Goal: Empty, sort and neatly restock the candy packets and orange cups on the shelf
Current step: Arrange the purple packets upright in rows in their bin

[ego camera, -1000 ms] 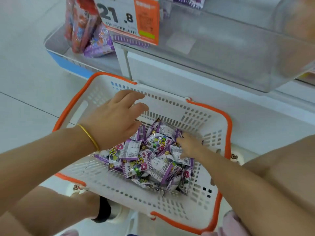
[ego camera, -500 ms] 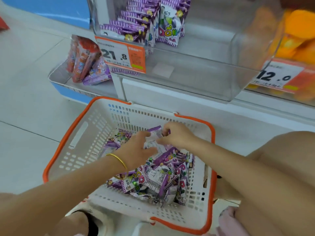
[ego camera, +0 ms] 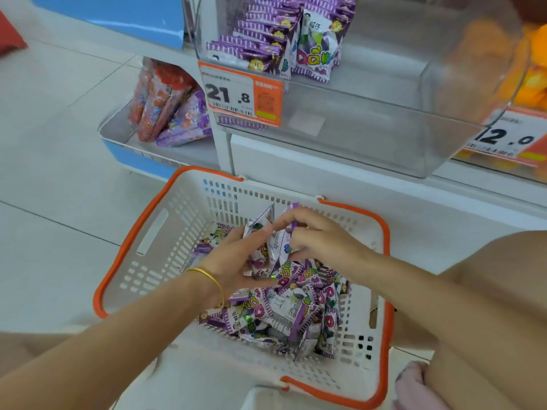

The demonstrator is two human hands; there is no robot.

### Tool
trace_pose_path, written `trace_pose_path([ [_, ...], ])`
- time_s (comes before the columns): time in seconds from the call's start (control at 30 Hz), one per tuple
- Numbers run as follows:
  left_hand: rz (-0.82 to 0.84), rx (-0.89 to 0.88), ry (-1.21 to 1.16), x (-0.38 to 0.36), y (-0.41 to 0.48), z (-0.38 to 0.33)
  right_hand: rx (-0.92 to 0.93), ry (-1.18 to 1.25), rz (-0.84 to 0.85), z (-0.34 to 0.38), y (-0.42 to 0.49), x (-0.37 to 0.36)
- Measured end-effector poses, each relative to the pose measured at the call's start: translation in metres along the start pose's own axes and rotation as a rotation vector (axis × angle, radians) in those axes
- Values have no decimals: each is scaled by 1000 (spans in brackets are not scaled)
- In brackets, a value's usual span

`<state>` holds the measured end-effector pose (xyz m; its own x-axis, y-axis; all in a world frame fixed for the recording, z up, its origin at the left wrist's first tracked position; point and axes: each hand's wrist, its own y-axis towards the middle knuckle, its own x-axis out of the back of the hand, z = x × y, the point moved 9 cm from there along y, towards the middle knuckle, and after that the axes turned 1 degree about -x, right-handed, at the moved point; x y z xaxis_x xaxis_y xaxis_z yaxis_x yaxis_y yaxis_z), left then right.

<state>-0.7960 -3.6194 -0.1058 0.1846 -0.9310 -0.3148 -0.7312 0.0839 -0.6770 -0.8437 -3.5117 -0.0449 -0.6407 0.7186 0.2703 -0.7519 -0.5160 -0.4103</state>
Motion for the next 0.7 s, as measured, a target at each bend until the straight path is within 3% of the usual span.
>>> trace_pose_path([
  [0.1, -12, 11, 4, 5, 0, -2, 80, -179, -14, 4, 2, 5],
  [0.17, 9, 8, 2, 3, 0, -3, 85, -139, -26, 2, 7, 10],
  [0.33, 11, -84, -58, 7, -5, -9, 156, -321, -213, 13, 12, 36],
  [0.7, -25, -141, 25, 17, -6, -13, 7, -53, -120, -5, 23, 33],
])
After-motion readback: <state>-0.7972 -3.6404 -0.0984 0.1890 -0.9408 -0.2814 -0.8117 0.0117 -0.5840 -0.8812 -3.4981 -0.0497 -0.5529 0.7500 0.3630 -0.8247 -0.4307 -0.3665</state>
